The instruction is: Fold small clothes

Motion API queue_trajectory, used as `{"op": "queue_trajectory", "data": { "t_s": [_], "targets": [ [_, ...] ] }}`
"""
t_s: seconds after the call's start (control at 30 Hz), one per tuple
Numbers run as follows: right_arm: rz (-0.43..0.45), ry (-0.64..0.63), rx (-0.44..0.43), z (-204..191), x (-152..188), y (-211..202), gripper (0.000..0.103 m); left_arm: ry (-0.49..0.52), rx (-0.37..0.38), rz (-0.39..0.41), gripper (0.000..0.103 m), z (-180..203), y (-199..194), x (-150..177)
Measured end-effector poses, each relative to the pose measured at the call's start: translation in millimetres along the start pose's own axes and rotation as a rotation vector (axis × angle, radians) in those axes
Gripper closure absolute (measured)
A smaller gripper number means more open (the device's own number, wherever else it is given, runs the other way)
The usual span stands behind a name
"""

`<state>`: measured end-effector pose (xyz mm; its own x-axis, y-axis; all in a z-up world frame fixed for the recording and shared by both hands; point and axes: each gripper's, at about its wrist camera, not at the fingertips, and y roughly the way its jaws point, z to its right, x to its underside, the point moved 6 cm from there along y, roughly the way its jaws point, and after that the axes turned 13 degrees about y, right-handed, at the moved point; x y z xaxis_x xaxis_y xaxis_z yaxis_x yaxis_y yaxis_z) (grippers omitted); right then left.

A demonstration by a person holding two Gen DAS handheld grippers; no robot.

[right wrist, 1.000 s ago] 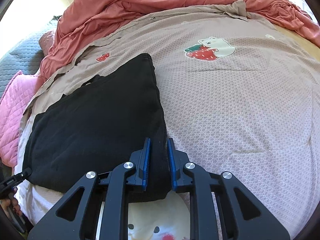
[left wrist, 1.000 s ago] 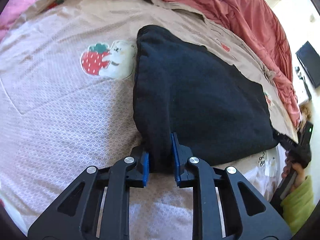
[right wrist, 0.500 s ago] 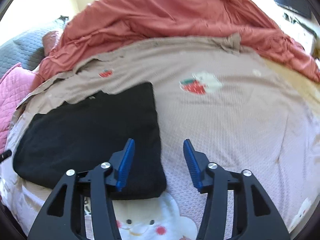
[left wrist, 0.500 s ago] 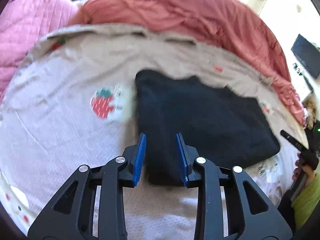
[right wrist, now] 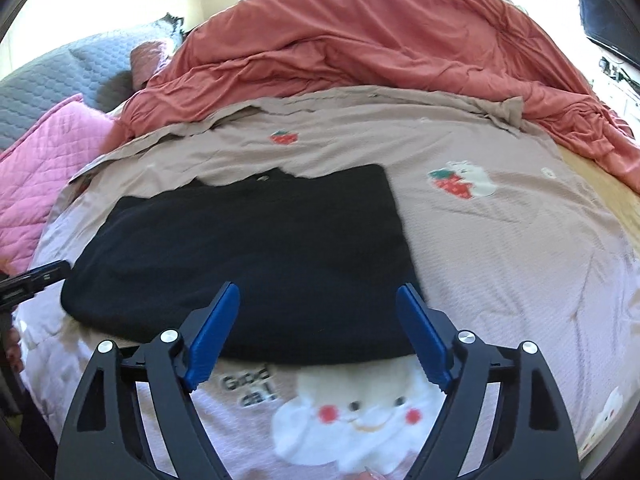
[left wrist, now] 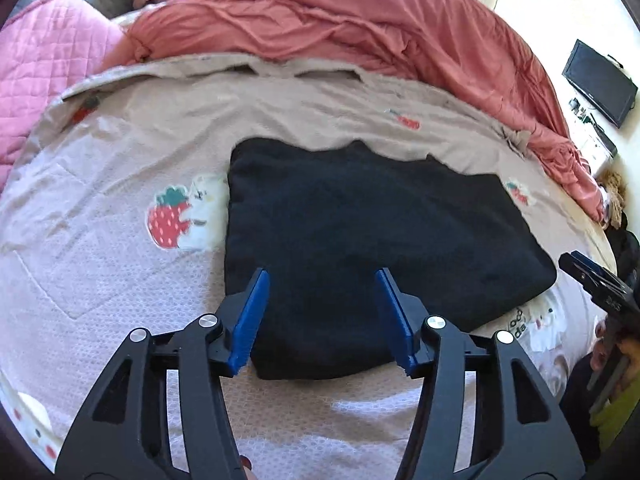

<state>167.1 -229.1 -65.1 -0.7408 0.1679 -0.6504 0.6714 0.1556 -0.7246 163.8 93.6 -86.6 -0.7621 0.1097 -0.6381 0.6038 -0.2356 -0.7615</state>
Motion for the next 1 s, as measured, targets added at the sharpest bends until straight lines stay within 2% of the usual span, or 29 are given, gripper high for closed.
{"op": "queue_trajectory", "data": {
  "t_s": [0.1,0.33,0.4,0.43,0.67,0.87,1.0],
  "targets": [
    [-0.018,-0.035,0.001,-15,9,2,0.020,0.007,-0.002,-0.011,0.045,-2,5,-1],
    [-0.027,-0.083,-0.002,-45,15,4,0.018,0.009,0.009,-0.011,0.035,-3,8,-5],
    [-0.027,-0.090,-0.004,-52,16,5,0.010,0.001,0.012,-0.011,0.028,-4,8,-6],
    [-0.023,-0.089,-0.004,-54,16,5,0.008,-0.004,0.015,-0.014,0.027,-5,9,-7],
    [-0.036,-0.123,-0.028,-79,20,12,0.008,-0.030,-0.009,-0.054,0.015,-21,13,-4],
    [-0.059,-0.166,-0.062,-105,29,18,0.006,-0.082,-0.037,-0.069,0.013,-43,11,-3],
    [-0.085,-0.186,-0.098,-126,37,24,0.006,-0.102,-0.095,-0.069,0.013,-60,7,-2]
  ]
}}
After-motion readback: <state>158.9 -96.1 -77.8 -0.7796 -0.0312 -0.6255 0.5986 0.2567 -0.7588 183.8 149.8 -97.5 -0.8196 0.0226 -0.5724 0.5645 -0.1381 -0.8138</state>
